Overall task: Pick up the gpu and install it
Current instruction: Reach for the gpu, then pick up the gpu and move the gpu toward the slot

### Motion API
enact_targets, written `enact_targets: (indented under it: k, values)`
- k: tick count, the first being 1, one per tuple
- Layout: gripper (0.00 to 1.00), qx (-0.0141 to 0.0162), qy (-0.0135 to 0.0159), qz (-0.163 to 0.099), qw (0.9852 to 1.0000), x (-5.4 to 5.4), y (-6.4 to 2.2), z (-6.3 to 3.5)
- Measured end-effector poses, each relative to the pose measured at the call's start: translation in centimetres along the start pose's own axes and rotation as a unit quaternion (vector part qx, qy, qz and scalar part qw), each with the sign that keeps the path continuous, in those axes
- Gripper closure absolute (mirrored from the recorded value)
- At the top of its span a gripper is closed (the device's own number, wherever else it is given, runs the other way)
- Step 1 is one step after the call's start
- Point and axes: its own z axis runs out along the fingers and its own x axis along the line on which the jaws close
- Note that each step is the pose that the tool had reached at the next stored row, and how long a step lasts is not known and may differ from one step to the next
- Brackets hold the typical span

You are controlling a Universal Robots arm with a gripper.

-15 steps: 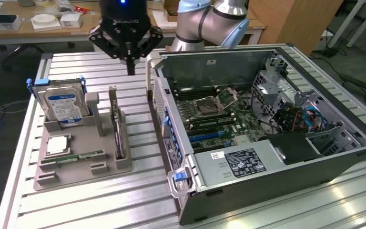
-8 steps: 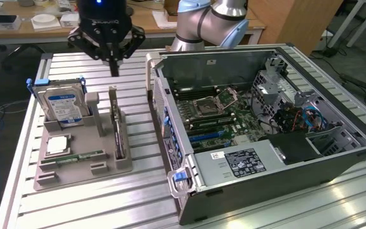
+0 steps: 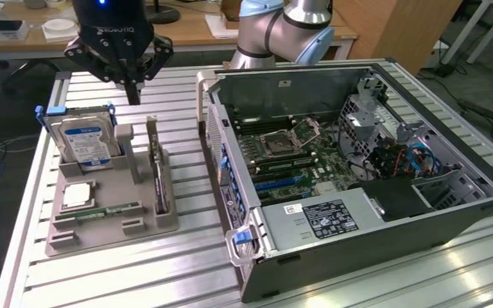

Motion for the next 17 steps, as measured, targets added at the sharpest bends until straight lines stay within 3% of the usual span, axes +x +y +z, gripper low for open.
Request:
enact_targets:
  k: [10,12,13,17]
  values:
    - [0.89,0.0,0.0,0.0,1.0,0.01,0.0,0.0]
    - [0.77,0.0,0.0,0.0,1.0,0.0,0.0,0.0]
    - [0.77,0.0,0.0,0.0,1.0,0.01,0.0,0.0]
    - [0.59,0.0,-0.0003,-0.001,1.0,0.07,-0.05,0.0]
